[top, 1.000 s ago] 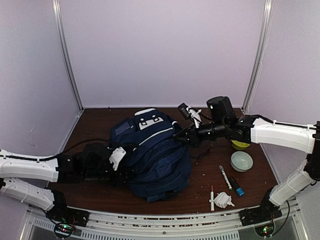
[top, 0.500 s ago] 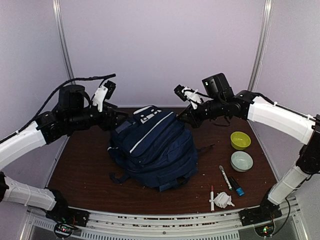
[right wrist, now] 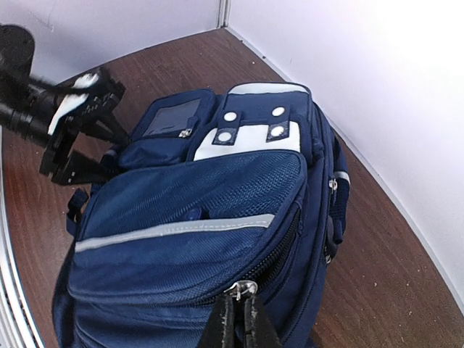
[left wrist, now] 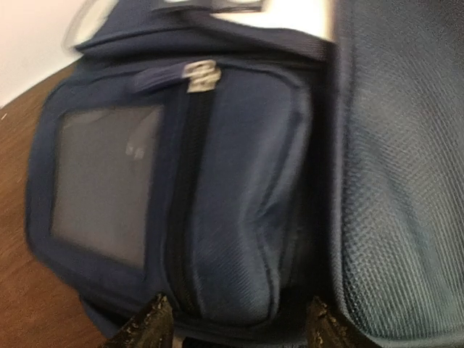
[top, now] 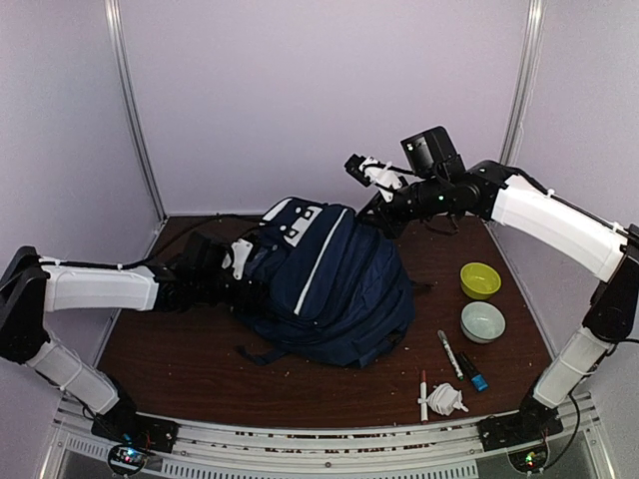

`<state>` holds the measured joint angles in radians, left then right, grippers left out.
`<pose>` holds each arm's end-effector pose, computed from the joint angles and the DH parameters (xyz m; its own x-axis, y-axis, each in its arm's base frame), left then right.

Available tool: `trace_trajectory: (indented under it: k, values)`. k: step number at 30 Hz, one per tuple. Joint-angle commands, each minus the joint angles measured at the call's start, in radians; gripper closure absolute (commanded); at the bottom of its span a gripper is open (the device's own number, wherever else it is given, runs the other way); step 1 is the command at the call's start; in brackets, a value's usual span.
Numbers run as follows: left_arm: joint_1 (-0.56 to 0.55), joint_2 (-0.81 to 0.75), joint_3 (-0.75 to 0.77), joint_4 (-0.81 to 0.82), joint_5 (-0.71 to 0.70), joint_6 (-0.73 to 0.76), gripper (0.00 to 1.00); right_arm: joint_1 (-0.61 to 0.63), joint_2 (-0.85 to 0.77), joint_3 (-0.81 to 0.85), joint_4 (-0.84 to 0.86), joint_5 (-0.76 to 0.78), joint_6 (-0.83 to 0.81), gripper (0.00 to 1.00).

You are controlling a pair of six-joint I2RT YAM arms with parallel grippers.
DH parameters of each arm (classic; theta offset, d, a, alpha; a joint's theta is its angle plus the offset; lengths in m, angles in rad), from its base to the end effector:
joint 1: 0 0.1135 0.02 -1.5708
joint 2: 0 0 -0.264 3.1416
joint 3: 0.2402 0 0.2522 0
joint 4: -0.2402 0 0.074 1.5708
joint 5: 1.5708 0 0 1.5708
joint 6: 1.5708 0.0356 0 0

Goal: Pack the student bag
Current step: Hold the student bag at the center of the board.

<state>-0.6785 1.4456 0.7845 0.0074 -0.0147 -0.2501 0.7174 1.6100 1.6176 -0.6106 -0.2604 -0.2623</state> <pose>0.2372 -0.1905 0.2057 -0.6118 0.1753 -0.7714 0.4821 0.8558 -0.1878 0.2684 0.2463 0.3777 -0.2066 -0.5127 -0.8333 -0.8787 0.4719 -0.0726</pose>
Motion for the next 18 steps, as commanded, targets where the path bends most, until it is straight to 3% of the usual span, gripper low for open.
trace_trajectory:
  k: [1,7,12,14,18]
  values:
    - [-0.161,0.057,0.052,0.278,0.067,0.061,0.34,-0.002,-0.028,0.103,0.214,-0.042,-0.007,1.0]
    - [-0.293,0.104,0.13,0.36,0.186,0.126,0.35,0.012,-0.016,0.128,0.216,-0.129,-0.052,1.0]
    - [-0.339,-0.104,0.145,0.327,0.382,0.224,0.46,0.035,-0.092,-0.005,0.258,-0.15,-0.176,1.0]
    - [-0.337,-0.211,0.171,0.232,0.395,0.299,0.48,0.036,-0.14,-0.088,0.302,-0.162,-0.196,1.0]
    - [-0.316,-0.265,0.314,-0.101,0.364,0.475,0.4,0.06,-0.201,-0.232,0.393,-0.205,-0.255,1.0]
